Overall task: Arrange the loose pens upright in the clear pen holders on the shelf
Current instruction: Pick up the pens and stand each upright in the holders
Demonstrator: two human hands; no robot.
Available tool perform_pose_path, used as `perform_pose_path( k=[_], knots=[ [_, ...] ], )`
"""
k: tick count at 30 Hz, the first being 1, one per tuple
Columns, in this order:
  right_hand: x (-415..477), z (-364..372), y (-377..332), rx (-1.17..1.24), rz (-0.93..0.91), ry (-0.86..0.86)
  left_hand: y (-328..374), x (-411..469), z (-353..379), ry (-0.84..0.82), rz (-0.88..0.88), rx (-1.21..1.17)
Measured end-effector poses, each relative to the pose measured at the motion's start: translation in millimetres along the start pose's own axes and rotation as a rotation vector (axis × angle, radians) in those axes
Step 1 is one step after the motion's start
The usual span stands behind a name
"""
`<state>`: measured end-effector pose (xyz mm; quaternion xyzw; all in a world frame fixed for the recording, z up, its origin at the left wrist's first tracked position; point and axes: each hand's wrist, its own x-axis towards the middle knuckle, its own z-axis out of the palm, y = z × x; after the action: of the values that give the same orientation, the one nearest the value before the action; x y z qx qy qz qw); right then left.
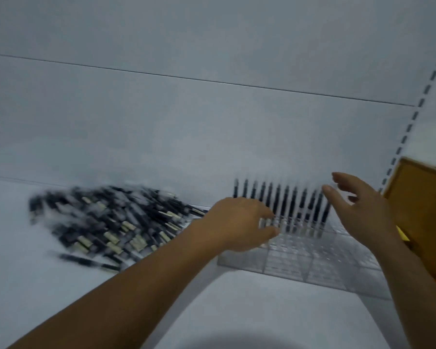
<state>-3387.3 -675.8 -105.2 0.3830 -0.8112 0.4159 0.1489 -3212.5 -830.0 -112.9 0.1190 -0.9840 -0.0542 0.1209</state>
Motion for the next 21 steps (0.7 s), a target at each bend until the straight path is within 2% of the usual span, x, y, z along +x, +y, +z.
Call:
perform_pose_path(
  k=[3,6,9,11,13,17,21],
  knots=[
    [-2.5,9.7,-24.7,-0.123,-0.085,-0.123,-36.7,-48.5,-7.8,0.111,-0.072,-0.003],
    [2.4,17.5,-35.4,-0.319,-0.184,-0.104,-72.3,-96.0,-10.6,0.240,-0.170,-0.027],
    [5.6,15.8,-44.4,-0.386,-0.122,-0.148,-97.7,-135.9,-6.7,0.280,-0.280,-0.076],
    [4.1,19.3,-54.2,-0.444,-0.159,-0.129,-106.0,-152.1,-4.4,0.318,-0.327,-0.089],
    [-2.4,30.1,-77.1,-0.368,-0.242,-0.138,-109.2,-160.5,-5.2,0.340,-0.369,-0.084],
    [-27.1,75.1,-136.9,-0.205,-0.368,-0.395,-111.9,-167.6,-5.5,0.294,-0.386,-0.009],
    [-52.5,125.0,-172.0,-0.257,-0.476,-0.677,-115.3,-176.0,-5.1,0.235,-0.379,0.012]
  ],
)
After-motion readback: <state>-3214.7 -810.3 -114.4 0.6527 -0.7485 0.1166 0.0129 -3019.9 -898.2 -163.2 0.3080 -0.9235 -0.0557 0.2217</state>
